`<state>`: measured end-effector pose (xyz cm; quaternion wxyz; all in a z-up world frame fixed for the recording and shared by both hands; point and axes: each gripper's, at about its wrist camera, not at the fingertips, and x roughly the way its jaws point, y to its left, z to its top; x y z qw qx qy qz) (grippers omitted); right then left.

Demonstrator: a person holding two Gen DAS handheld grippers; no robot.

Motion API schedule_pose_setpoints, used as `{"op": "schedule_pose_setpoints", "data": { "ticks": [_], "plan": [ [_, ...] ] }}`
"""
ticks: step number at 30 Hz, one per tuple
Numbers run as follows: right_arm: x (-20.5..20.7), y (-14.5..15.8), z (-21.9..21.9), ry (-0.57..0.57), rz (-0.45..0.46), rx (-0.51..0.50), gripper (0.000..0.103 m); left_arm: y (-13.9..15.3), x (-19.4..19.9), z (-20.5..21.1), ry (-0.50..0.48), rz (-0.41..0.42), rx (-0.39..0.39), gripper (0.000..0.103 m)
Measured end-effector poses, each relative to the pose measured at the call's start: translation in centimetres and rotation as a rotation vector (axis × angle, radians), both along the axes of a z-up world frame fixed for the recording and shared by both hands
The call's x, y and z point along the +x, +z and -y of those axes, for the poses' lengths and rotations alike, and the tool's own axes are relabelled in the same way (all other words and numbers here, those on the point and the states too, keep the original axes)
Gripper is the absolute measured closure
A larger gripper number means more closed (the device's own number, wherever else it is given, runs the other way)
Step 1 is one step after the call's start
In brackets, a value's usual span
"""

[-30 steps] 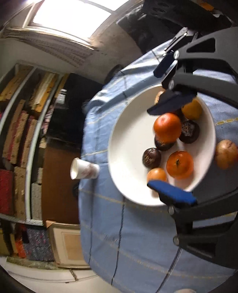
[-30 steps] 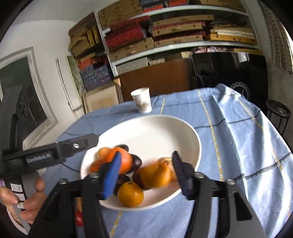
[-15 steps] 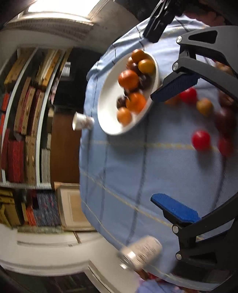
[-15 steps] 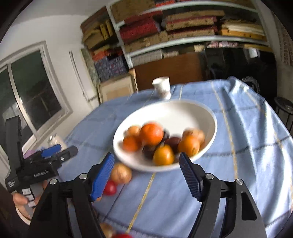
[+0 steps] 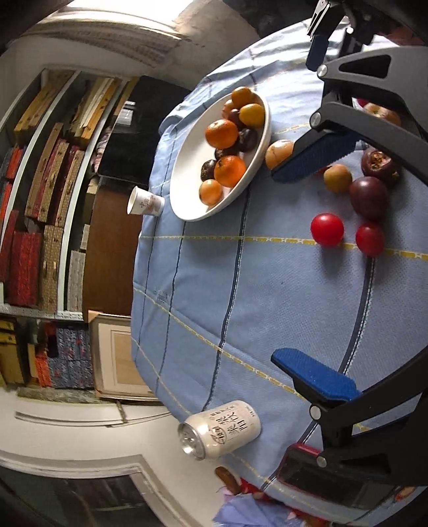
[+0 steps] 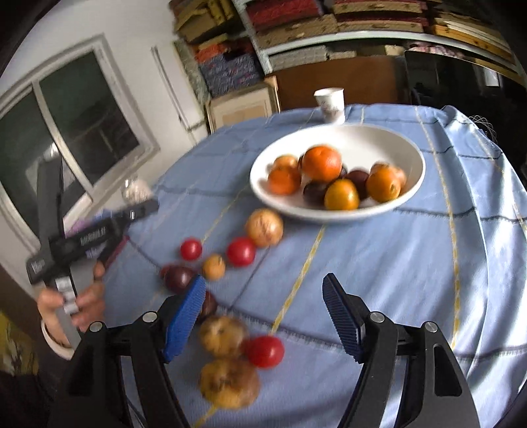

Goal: Organize fruits
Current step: 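Reach the right tool to a brown pear while the left tool reaches a red tomato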

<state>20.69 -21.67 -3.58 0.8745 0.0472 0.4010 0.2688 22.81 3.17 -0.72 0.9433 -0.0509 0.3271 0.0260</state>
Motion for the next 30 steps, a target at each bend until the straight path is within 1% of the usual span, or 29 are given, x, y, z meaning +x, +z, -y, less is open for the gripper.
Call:
{"op": "schedule_pose_setpoints", "data": {
  "ticks": [3,5,7,9,13,16,17,19,23,27,30],
  "plan": [
    [-0.7,-0.3,0.1,0.007,-0.025,0.001,0.029,0.0,-0.3,0.5,-0.009,0.002,0.028,0.005],
    [-1.2,-0.5,0.0,0.005,-0.042,-0.013,0.029,-0.1,-0.4,0.5,-0.010,-0.004,0.030,0.005],
    [-1.7,-0.9,-0.2,0.004,-0.069,-0.045,0.029,-0.3,-0.3,0.3,-0.007,-0.015,0.021,0.005],
    [-1.9,-1.4,-0.4,0.013,-0.093,-0.047,0.029,-0.5,-0.2,0.0,0.000,-0.026,0.006,0.005],
    [-2.8,-2.0,-0.4,0.011,-0.098,-0.064,0.030,-0.9,-0.1,-1.2,0.012,-0.052,-0.026,0.005],
    [-2.9,-2.2,-0.1,0.021,-0.121,-0.045,0.032,-0.9,-0.2,-2.1,0.050,-0.051,-0.023,0.005],
    [-2.9,-2.2,0.1,0.026,-0.126,-0.036,0.035,-0.9,-0.2,-2.4,0.060,-0.052,-0.022,0.005],
    [-3.1,-2.2,0.4,0.026,-0.126,-0.024,0.037,-1.0,-0.2,-3.1,0.080,-0.059,-0.030,0.005],
    [-3.5,-2.1,0.5,0.059,-0.130,-0.008,0.042,-1.8,0.0,-3.8,0.088,-0.093,-0.036,0.005],
    [-3.8,-2.2,0.4,0.099,-0.151,0.014,0.042,-2.3,-0.1,-4.2,0.103,-0.109,-0.012,0.005],
    [-4.0,-2.4,0.0,0.110,-0.147,-0.005,0.042,-2.4,-0.3,-4.3,0.105,-0.109,-0.007,0.005]
  ]
}}
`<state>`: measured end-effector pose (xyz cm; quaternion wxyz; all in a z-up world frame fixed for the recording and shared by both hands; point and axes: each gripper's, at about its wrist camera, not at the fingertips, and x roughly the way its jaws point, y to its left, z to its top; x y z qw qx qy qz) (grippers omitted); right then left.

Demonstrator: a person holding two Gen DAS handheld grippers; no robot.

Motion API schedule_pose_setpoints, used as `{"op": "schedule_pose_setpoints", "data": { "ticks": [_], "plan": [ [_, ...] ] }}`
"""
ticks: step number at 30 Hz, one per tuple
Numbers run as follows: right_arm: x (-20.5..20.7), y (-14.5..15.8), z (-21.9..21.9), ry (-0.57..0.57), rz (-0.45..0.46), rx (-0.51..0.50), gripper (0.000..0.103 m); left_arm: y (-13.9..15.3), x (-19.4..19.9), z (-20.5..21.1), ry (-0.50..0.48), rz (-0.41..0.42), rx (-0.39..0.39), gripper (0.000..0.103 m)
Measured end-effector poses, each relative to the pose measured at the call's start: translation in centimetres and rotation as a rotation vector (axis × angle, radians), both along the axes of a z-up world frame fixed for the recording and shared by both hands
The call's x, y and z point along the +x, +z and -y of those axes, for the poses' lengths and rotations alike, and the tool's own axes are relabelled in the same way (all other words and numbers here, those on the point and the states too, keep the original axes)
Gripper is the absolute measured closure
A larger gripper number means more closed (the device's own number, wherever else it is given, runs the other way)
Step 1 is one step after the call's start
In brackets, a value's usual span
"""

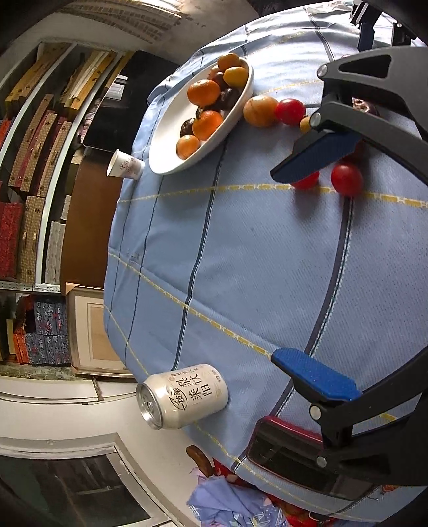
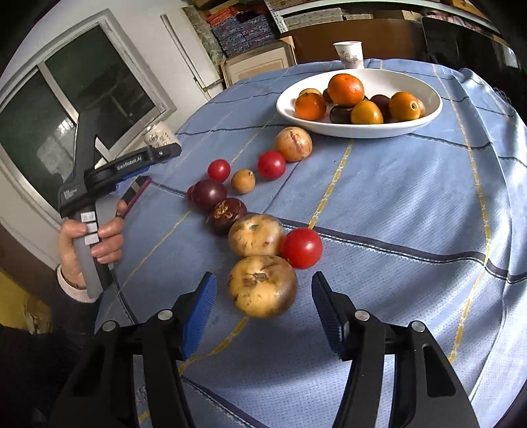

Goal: Organize fruits
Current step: 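Reach the right tool to a brown pear while the left tool reaches a red tomato, then close the right tool on the brown pear while the left tool grips the red tomato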

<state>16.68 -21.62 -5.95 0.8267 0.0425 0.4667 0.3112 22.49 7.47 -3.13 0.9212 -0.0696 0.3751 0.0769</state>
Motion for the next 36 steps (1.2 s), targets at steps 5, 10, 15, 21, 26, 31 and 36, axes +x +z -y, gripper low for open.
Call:
{"op": "schedule_pose_setpoints", "data": {
  "ticks": [5,10,15,21,26,31,36],
  "plan": [
    [-0.1,-0.4,-0.6,0.008,0.000,-0.023,0.045,-0.1,-0.6,0.1,-0.019,-0.006,0.024,0.005],
    [-0.1,-0.8,-0.8,0.008,0.001,-0.032,0.056,-0.8,-1.0,-0.2,-0.086,-0.032,-0.003,0.005],
    [-0.3,-0.6,-1.0,0.014,0.025,-0.043,0.057,-1.5,-1.4,0.8,-0.213,-0.048,-0.034,0.005],
    [-0.1,-0.7,-0.8,0.014,0.011,-0.034,0.057,-2.3,-1.0,2.4,-0.305,-0.089,-0.047,0.038],
    [-0.2,-0.7,-0.8,0.015,0.014,-0.037,0.057,-2.6,-0.9,2.9,-0.350,-0.099,-0.091,0.039],
    [-0.3,-0.7,-0.8,0.015,0.019,-0.041,0.057,-2.7,-0.9,3.4,-0.360,-0.095,-0.077,0.041],
    [-0.3,-0.7,-0.8,0.014,0.020,-0.043,0.057,-2.8,-0.9,3.3,-0.386,-0.099,-0.123,0.056]
  ]
}}
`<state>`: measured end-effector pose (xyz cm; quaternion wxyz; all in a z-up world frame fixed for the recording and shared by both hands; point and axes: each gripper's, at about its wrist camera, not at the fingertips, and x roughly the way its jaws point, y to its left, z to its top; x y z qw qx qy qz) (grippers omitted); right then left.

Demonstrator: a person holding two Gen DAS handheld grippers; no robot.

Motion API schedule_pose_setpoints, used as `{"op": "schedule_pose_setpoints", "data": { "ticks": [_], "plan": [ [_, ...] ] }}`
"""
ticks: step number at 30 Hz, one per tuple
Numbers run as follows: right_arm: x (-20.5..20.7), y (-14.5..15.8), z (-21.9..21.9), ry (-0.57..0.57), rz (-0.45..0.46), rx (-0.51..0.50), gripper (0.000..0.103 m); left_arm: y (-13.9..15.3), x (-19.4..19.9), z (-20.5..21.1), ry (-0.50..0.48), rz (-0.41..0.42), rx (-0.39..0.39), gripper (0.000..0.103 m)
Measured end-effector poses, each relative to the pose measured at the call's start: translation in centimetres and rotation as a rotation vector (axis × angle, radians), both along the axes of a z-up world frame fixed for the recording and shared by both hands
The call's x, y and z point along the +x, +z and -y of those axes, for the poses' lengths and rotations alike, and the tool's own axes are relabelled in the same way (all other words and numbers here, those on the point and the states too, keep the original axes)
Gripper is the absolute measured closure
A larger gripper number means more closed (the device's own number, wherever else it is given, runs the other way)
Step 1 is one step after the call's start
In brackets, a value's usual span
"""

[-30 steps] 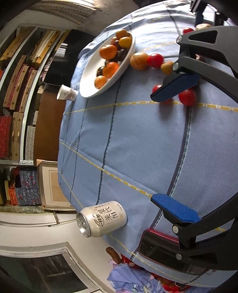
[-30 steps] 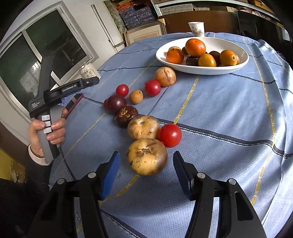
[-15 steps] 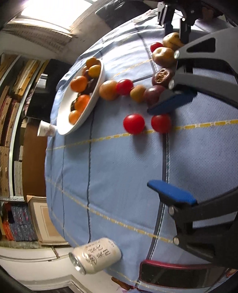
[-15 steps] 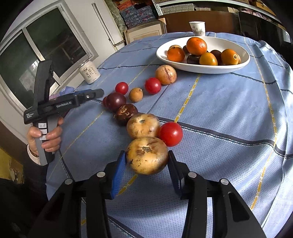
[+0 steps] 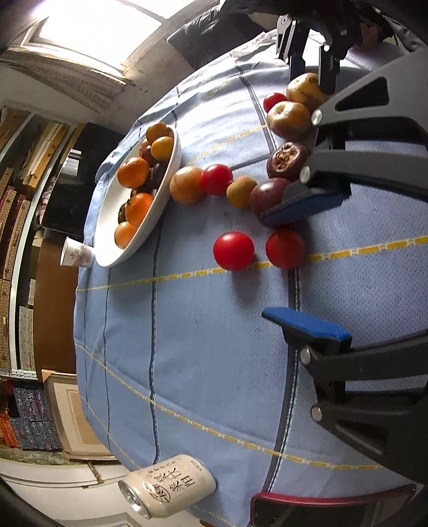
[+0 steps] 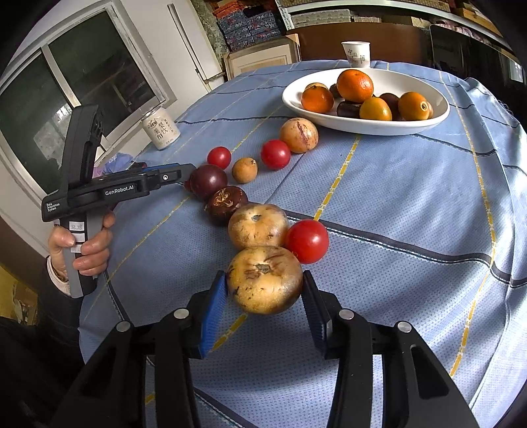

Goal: Organize fruits
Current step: 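Close the right tool on the brown pear while the left tool grips the red tomato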

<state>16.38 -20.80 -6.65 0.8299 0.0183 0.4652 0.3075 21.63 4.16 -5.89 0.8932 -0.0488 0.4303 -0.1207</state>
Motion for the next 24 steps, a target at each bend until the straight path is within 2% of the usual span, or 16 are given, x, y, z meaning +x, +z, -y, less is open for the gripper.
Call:
{"op": "schedule_pose_setpoints", "data": {
  "ticks": [3,6,10,13,16,24],
  "plan": [
    [0.0,0.0,-0.1,0.000,0.000,-0.001,0.056,0.0,0.0,0.1,-0.025,-0.006,-0.023,0.065],
    [0.0,0.0,0.0,0.001,0.002,-0.002,0.056,-0.1,0.1,-0.2,-0.025,-0.028,-0.046,0.065],
    [0.1,0.0,0.0,0.002,-0.003,0.001,0.056,-0.7,0.7,-1.7,-0.018,-0.101,-0.147,0.064],
    [0.1,0.0,0.0,0.002,-0.004,0.001,0.056,-0.7,0.6,-1.7,-0.017,-0.105,-0.099,0.064],
    [0.1,0.0,0.0,0.002,-0.004,0.001,0.056,-0.2,0.4,-0.9,-0.015,-0.058,-0.022,0.064],
    [-0.1,-0.1,-0.2,0.004,0.003,-0.007,0.056,-0.4,0.8,0.6,-0.054,-0.040,0.021,0.064]
  ]
}}
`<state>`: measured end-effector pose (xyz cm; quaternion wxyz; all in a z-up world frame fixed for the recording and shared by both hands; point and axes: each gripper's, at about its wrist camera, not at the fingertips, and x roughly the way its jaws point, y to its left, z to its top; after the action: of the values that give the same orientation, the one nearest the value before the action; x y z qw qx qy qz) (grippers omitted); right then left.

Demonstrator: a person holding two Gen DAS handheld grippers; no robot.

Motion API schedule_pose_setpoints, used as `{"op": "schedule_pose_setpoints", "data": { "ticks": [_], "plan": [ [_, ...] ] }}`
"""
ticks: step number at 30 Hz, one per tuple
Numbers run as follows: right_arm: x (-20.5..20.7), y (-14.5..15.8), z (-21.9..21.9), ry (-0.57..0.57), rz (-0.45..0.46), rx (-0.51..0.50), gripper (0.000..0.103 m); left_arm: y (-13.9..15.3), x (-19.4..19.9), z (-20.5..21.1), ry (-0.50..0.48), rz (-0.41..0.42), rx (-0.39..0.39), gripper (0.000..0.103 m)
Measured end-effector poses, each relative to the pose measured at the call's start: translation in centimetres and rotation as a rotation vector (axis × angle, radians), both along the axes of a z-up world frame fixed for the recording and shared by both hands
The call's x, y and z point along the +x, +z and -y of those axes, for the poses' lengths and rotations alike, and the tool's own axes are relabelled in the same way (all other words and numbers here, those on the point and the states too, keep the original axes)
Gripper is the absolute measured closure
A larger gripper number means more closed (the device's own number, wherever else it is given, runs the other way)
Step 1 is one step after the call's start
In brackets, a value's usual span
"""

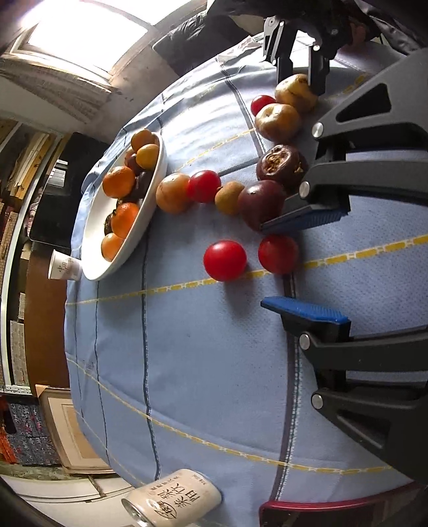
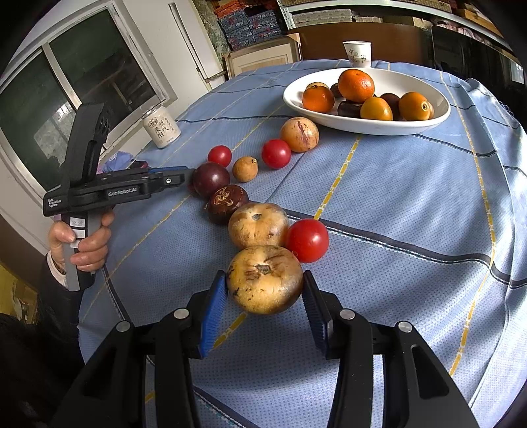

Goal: Organize fruits
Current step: 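Close the right tool on the brown pear while the left tool grips the red tomato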

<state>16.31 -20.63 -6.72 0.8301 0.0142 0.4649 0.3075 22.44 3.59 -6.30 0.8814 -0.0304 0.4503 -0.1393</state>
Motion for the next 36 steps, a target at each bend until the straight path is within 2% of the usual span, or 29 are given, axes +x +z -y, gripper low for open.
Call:
{"op": "schedule_pose_setpoints", "data": {
  "ticks": [5,9,12,23,26,29,32,36],
  "plan": [
    [-0.1,0.0,0.0,0.000,0.003,-0.002,0.056,0.2,0.8,0.5,-0.041,-0.001,0.045,0.062],
    [-0.1,0.0,0.0,0.002,0.006,-0.005,0.056,-0.5,1.7,0.7,-0.100,-0.045,0.021,0.062],
    [-0.1,0.0,0.0,0.002,0.006,-0.006,0.056,-0.8,1.1,1.5,-0.143,-0.032,0.071,0.061],
    [-0.4,0.1,-0.3,0.005,0.041,-0.028,0.057,-1.0,0.7,3.1,-0.138,0.018,0.163,0.066],
    [-0.5,0.1,-0.4,0.008,0.049,-0.036,0.057,-1.0,0.6,3.3,-0.136,0.020,0.170,0.068],
    [-0.6,0.1,-0.5,0.014,0.059,-0.045,0.057,-0.9,0.3,3.7,-0.144,0.022,0.169,0.078],
    [-0.6,0.1,-0.6,0.017,0.067,-0.044,0.057,-0.9,0.0,3.8,-0.128,0.028,0.181,0.079],
    [-0.9,0.4,-0.4,0.027,0.100,-0.037,0.057,-0.6,-0.6,3.1,-0.096,0.030,0.146,0.079]
  ]
}}
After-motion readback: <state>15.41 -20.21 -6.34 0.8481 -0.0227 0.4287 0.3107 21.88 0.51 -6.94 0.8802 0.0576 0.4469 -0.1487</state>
